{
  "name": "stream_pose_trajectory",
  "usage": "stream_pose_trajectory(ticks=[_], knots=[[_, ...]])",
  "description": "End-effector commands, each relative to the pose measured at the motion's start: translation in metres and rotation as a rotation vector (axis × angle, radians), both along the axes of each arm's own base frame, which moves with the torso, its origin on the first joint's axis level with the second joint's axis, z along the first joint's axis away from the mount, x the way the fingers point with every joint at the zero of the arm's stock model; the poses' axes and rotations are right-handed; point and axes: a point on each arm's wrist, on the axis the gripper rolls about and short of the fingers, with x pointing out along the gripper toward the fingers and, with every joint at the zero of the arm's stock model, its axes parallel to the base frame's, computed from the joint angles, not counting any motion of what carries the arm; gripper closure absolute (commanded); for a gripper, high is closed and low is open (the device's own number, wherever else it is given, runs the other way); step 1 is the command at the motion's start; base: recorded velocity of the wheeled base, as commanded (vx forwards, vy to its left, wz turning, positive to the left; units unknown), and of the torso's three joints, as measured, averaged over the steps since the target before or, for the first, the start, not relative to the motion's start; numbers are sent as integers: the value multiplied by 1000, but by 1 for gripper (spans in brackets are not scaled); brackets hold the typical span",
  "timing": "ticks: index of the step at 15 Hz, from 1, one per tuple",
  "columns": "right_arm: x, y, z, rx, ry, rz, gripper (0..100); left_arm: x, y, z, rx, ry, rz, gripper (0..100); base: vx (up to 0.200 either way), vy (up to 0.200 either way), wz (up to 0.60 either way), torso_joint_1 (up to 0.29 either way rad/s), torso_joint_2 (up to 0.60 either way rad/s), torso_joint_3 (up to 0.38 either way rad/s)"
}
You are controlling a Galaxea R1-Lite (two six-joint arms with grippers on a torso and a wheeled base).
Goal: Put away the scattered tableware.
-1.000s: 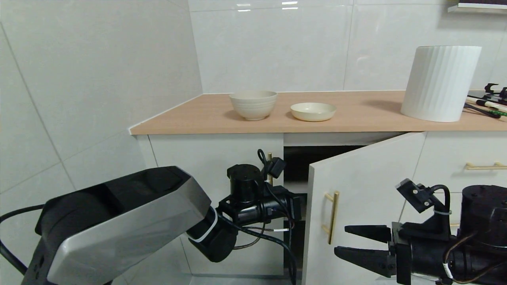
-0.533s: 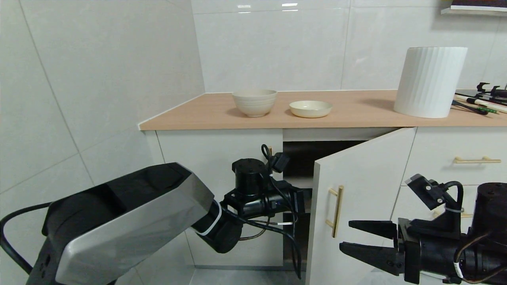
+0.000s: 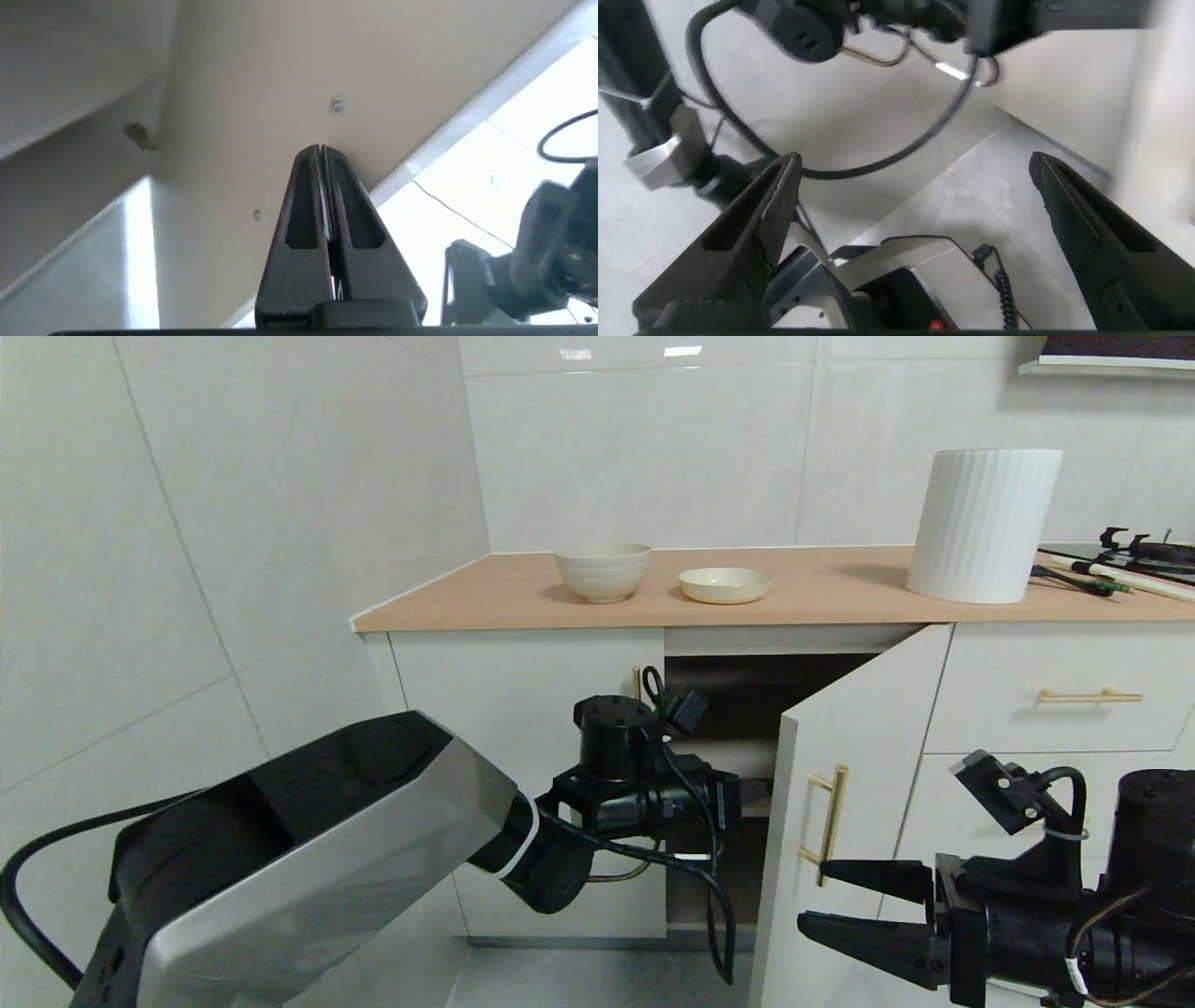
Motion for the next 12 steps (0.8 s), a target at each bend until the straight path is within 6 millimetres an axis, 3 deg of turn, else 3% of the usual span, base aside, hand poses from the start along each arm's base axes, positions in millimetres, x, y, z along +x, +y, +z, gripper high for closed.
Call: stream_pose_trajectory(ticks=[1,6,8,9,10,12], knots=[[1,0,-1,-2,3,0,0,6,-5,6,-9,-11,4,100,0,0,0,0,0,0],[-3,4,0,1,3,24,0,2,-19,0,-2,-3,-25,100,0,0,0,0,0,0],[-9,7,5,14,-18,49,0,-6,-36,0,17,15,-64,100,0,0,0,0,0,0],[-13,6,10,27,-37,54,0,-17,-46,6,11,7,-95,100,0,0,0,0,0,0],[-22,4,17,48,-69,71,0,-41,-61,23,-3,-20,-153,100,0,0,0,0,0,0],[-36,6,30,85,-117,124,0,-83,-72,39,8,-18,-241,100,0,0,0,0,0,0]])
